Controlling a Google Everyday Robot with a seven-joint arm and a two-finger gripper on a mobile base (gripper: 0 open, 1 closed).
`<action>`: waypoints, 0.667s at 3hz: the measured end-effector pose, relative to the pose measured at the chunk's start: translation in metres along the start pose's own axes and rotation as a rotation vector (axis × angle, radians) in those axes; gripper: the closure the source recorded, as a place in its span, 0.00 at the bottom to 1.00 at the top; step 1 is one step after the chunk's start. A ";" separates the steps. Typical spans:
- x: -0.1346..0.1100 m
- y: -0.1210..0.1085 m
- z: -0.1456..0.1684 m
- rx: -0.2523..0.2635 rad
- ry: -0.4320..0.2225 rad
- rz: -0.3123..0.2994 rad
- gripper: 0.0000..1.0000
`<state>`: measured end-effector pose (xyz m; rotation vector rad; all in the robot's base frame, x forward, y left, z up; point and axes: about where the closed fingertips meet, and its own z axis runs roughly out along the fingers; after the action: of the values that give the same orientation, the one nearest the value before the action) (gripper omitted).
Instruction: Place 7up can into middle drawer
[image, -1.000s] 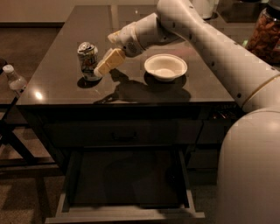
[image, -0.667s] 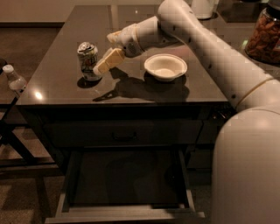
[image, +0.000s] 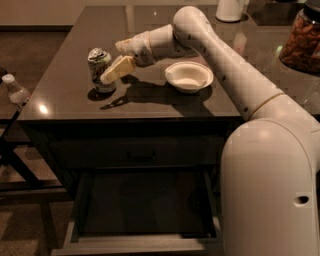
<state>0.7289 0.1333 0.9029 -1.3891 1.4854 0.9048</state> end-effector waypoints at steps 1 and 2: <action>-0.010 0.011 0.017 -0.044 -0.018 -0.008 0.00; -0.010 0.011 0.017 -0.044 -0.018 -0.008 0.00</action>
Offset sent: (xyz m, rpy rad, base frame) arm -0.0131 0.0281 0.0073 0.0298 0.0071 0.0662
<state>0.7196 0.1536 0.9056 -1.4145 1.4539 0.9480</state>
